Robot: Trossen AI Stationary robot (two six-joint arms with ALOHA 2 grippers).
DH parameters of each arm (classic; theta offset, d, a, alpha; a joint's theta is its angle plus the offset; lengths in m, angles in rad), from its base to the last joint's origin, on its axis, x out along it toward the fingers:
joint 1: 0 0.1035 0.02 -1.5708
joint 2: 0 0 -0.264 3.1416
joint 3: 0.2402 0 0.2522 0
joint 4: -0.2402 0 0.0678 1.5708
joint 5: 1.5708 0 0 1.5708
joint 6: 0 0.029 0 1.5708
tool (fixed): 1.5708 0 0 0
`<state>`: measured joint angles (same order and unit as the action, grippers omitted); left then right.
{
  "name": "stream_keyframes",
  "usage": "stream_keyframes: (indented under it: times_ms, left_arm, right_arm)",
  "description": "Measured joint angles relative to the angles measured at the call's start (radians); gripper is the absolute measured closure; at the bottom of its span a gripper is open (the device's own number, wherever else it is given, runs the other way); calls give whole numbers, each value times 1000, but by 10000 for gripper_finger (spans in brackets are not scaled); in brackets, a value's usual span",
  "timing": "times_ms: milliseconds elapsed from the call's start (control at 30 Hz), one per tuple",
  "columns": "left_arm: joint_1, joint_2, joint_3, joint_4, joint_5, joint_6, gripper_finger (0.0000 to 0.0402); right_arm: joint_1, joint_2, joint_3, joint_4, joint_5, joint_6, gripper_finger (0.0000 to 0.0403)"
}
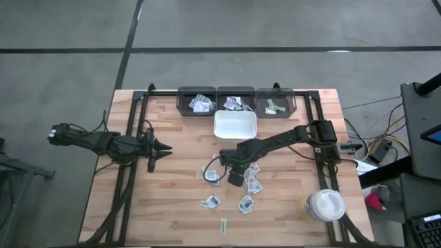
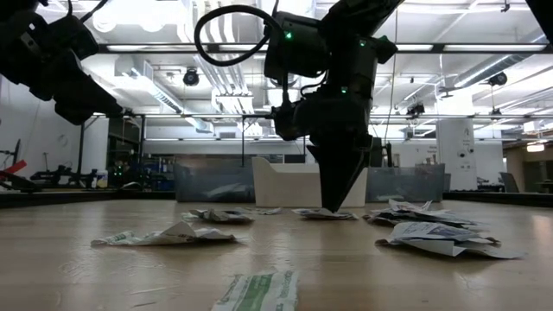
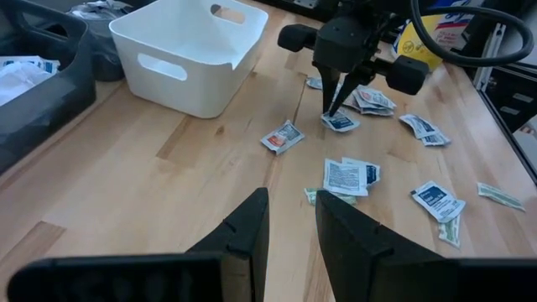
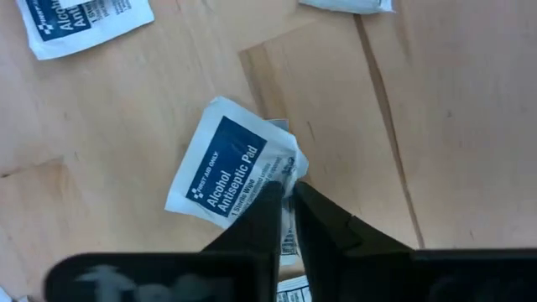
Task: Pick & Place First Aid Supplies
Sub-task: Put the blue alcohol pad into the middle gray bin
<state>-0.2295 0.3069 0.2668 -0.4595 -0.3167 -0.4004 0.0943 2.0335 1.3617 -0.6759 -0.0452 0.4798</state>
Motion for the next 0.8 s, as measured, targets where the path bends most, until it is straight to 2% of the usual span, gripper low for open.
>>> stream_keyframes:
  times_ms: [100,267,400,667,800]
  left_arm:
    - [0,0,0,0,0,0,307]
    - [0,0,0,0,0,0,307]
    - [0,0,0,1,0,0,307]
    - [0,0,0,3,1,0,307]
    - [0,0,0,3,1,0,307]
  right_arm:
    - [0,0,3,-6,-2,0,390]
    - [0,0,25,-10,-11,-5,394]
    - [-1,0,70,-76,-16,-12,394]
    - [-1,-7,204,-162,-129,-172,394]
    - [-7,-9,228,-160,-135,-227,394]
